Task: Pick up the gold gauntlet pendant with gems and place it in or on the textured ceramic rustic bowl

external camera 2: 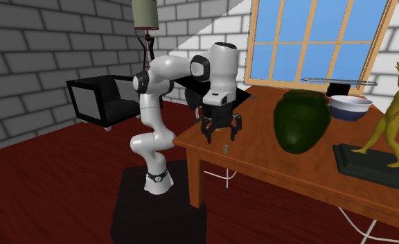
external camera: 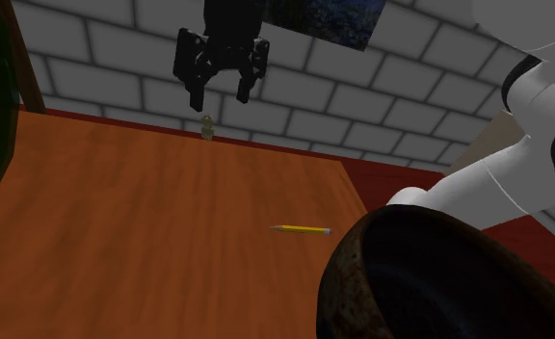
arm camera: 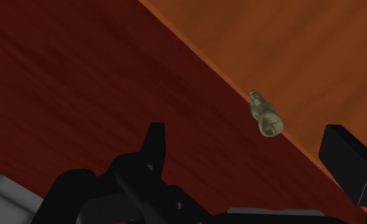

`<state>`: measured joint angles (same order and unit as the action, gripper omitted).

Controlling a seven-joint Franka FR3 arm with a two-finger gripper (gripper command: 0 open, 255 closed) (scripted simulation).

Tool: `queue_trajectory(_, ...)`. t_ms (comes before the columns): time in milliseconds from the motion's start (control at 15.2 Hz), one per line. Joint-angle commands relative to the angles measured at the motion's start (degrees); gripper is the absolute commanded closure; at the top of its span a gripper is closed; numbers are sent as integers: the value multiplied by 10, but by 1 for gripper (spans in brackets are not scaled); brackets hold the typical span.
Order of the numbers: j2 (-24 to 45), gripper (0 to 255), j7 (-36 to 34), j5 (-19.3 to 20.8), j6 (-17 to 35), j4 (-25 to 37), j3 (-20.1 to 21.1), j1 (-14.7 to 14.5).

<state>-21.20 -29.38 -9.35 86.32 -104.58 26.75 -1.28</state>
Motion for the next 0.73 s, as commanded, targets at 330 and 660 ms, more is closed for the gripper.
queue_trajectory(330,19,0,-28,0,30,-16,22,-3)
queue_trajectory(660,14,0,-25,-2,50,-40,23,-5)
